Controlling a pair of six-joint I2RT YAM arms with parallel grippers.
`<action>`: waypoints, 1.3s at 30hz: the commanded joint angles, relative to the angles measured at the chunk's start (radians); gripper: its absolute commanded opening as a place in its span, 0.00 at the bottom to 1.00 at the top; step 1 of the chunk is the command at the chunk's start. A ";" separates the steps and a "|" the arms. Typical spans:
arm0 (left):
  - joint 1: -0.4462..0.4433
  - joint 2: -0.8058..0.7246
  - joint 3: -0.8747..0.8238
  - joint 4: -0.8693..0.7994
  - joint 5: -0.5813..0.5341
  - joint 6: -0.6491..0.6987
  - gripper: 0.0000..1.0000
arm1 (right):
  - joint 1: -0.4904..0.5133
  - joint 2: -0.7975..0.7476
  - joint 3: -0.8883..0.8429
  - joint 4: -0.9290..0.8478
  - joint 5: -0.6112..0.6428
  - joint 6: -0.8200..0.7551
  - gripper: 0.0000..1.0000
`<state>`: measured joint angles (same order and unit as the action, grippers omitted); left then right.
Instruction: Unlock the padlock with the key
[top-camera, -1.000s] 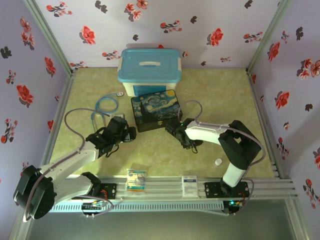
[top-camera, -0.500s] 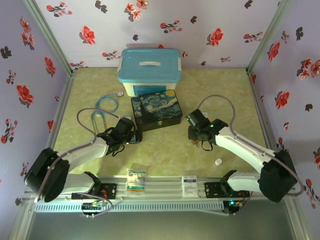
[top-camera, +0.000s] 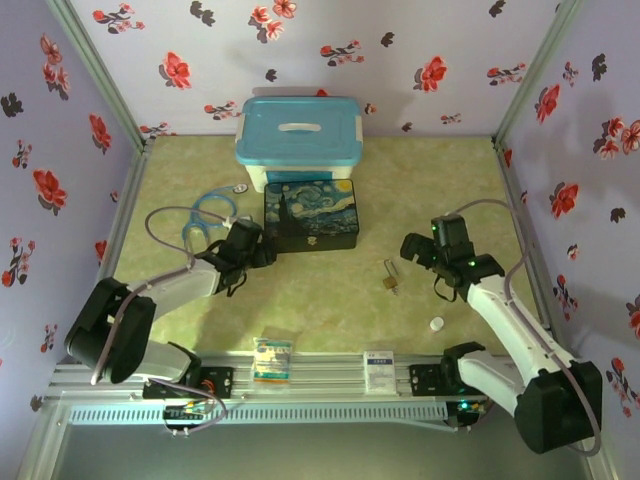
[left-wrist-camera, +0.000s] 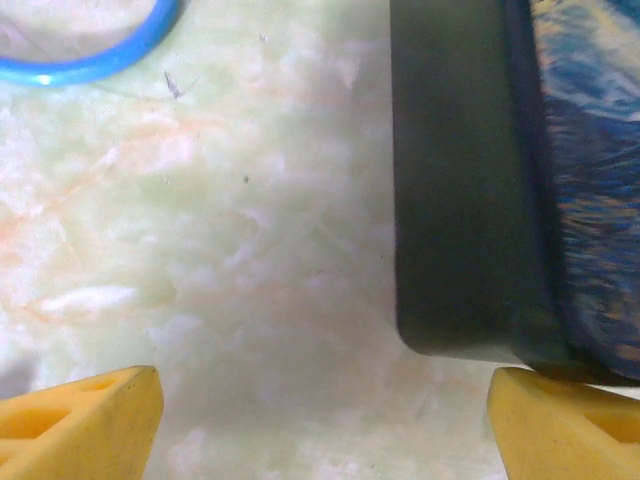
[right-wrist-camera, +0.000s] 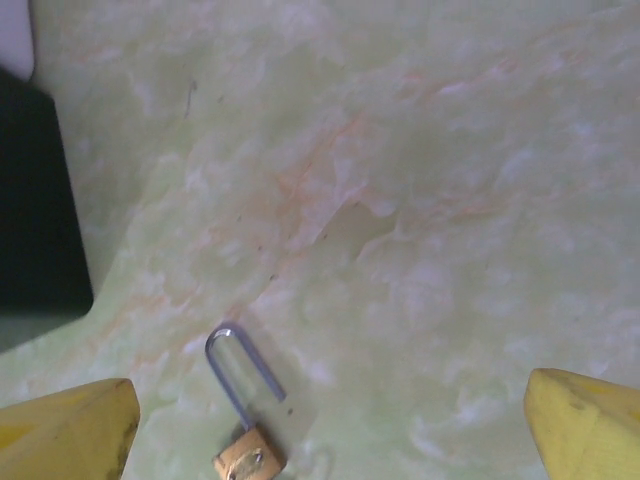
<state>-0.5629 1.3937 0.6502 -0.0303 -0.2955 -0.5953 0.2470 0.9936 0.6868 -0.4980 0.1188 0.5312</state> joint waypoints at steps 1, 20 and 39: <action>0.011 -0.099 -0.005 -0.044 -0.016 0.023 0.85 | -0.070 0.006 0.010 0.060 0.051 -0.048 0.99; 0.390 -0.177 -0.267 0.543 -0.195 0.552 1.00 | -0.193 0.298 -0.461 1.414 0.262 -0.374 0.99; 0.569 0.152 -0.271 0.951 0.128 0.541 1.00 | -0.218 0.555 -0.309 1.383 0.170 -0.415 0.99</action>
<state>0.0132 1.5372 0.3630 0.8497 -0.1818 -0.0734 0.0212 1.5620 0.3584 0.9096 0.2718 0.1398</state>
